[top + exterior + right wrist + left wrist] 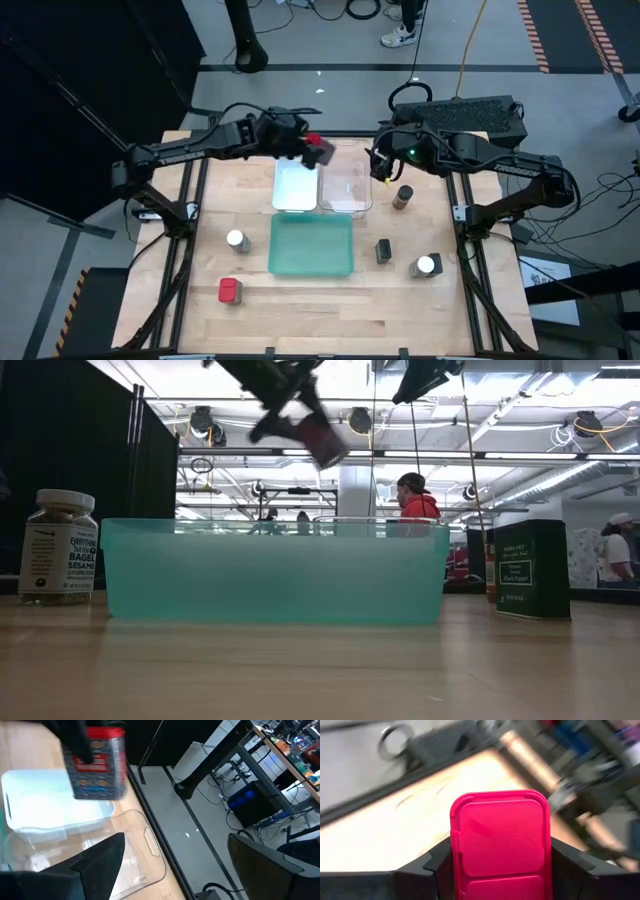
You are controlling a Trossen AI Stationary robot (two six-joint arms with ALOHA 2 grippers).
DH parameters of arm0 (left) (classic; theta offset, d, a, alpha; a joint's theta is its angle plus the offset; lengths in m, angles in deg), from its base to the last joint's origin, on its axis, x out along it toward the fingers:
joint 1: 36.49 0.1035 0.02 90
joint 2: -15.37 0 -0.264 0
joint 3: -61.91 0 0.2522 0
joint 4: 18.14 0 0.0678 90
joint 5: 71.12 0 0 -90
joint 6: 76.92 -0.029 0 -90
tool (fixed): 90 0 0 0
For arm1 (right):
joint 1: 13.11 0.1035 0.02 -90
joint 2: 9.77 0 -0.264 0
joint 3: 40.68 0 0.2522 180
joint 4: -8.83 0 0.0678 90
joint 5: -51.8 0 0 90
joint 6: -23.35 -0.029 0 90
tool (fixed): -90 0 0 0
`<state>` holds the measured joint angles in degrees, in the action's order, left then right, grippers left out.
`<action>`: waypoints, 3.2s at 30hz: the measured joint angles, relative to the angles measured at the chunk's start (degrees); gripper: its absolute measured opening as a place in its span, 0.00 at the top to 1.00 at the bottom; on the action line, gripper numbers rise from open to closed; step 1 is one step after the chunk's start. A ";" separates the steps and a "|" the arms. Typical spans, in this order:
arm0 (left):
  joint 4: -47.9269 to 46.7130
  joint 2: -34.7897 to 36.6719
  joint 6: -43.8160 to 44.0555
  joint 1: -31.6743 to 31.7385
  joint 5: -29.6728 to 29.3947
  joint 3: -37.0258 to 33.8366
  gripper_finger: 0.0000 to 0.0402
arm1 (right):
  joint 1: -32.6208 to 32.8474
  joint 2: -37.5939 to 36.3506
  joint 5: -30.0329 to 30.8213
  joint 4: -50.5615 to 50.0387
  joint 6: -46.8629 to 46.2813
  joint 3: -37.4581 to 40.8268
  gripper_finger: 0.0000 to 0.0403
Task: Sort spices by type
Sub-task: Put the top red spice can into the green bin
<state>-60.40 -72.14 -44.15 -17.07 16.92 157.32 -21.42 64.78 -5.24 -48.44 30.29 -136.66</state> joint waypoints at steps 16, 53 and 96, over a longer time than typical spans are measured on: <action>-30.56 3.41 22.91 -3.26 -4.20 0.00 0.43 | -1.25 0.97 -0.05 1.27 -5.70 0.00 0.17; -29.89 -10.25 -31.99 -24.68 4.47 -1.62 0.43 | -5.20 0.97 -7.81 1.46 -1.55 0.00 0.17; -11.28 -4.98 -31.71 -25.07 4.81 -18.45 0.43 | -5.20 0.97 -7.71 1.67 -4.28 0.00 0.17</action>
<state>-71.68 -77.12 -75.86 -42.14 21.72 138.87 -26.63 65.75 -12.95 -46.77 26.01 -136.66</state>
